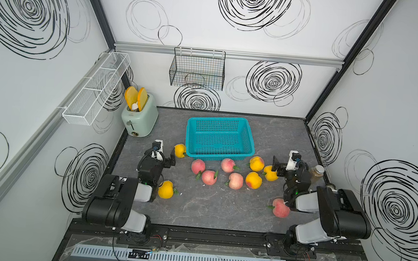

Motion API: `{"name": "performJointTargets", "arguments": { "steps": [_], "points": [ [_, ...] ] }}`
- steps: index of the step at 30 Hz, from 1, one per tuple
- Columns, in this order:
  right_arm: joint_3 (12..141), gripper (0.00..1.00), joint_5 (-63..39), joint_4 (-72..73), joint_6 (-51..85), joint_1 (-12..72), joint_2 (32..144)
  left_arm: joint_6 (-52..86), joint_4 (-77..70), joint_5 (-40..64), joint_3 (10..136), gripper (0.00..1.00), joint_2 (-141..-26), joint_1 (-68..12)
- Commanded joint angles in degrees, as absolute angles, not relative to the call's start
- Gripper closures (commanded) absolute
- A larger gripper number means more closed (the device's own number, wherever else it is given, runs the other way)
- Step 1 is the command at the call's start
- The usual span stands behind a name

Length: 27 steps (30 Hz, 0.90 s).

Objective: Put the peaches into the basket
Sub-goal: Pick up the peach from the center of the board.

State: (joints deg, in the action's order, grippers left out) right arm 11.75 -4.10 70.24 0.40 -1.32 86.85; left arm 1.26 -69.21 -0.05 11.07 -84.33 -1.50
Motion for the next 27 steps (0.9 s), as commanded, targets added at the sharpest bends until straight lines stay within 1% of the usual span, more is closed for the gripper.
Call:
{"name": "performJointTargets", "arguments": {
  "steps": [1,14,27],
  "points": [
    [12.63,0.01,-3.91,70.68,0.0,-1.35,86.84,0.48,-73.13,-0.18,12.09,0.02,-84.02,-1.64],
    [12.71,0.01,-3.89,70.66,-0.01,-1.32,86.88,0.4,-73.13,-0.28,12.16,0.02,-84.02,-1.75],
    [12.72,0.01,-3.89,70.67,0.0,-1.32,86.87,-0.28,-73.21,-2.59,11.96,0.02,-83.94,-2.99]
  ]
}}
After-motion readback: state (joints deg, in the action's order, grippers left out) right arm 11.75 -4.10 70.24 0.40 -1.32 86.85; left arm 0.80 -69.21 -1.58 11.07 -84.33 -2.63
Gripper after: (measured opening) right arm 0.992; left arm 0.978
